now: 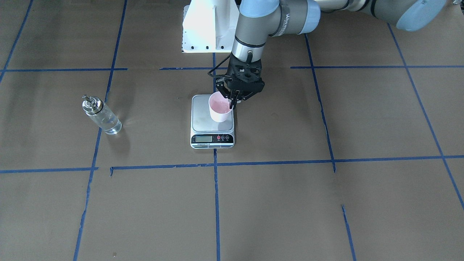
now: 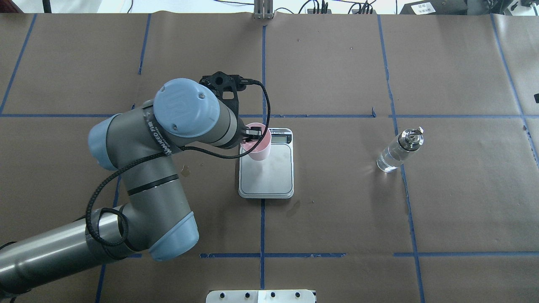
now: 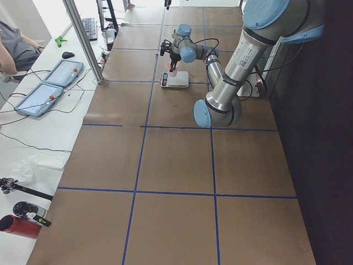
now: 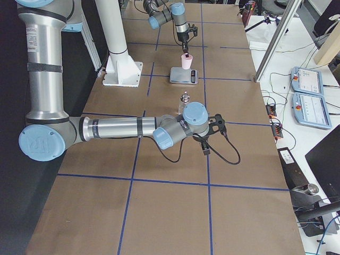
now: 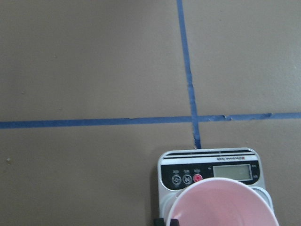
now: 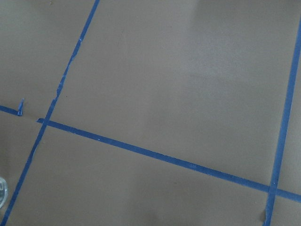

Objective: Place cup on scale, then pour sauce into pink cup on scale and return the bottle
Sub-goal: 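Carry the pink cup with the left gripper onto the scale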

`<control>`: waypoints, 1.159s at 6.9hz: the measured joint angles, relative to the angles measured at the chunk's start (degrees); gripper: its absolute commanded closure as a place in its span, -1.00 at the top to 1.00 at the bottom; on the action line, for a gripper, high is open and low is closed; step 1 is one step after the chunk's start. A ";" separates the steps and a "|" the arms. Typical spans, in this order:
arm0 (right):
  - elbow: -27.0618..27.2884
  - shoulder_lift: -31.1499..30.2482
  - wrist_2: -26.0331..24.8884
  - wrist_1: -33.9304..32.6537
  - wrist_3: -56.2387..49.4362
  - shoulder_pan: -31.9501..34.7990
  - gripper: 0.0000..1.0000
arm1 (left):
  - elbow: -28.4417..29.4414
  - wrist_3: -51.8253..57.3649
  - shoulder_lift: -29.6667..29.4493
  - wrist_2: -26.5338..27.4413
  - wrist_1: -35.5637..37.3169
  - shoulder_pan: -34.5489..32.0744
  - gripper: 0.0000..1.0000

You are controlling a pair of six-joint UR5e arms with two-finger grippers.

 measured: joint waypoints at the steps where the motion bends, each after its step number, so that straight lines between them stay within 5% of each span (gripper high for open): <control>1: 0.02 -0.04 0.00 0.00 0.00 0.02 1.00 | 1.35 -0.59 -1.12 0.17 0.19 1.13 -0.93; 6: 0.11 -0.07 0.00 0.02 0.00 0.03 1.00 | 3.02 -0.98 -1.09 0.32 0.08 1.90 -0.33; 8: 0.12 -0.07 0.00 0.02 0.00 0.03 1.00 | 2.83 -0.77 -0.88 0.34 0.11 1.90 0.99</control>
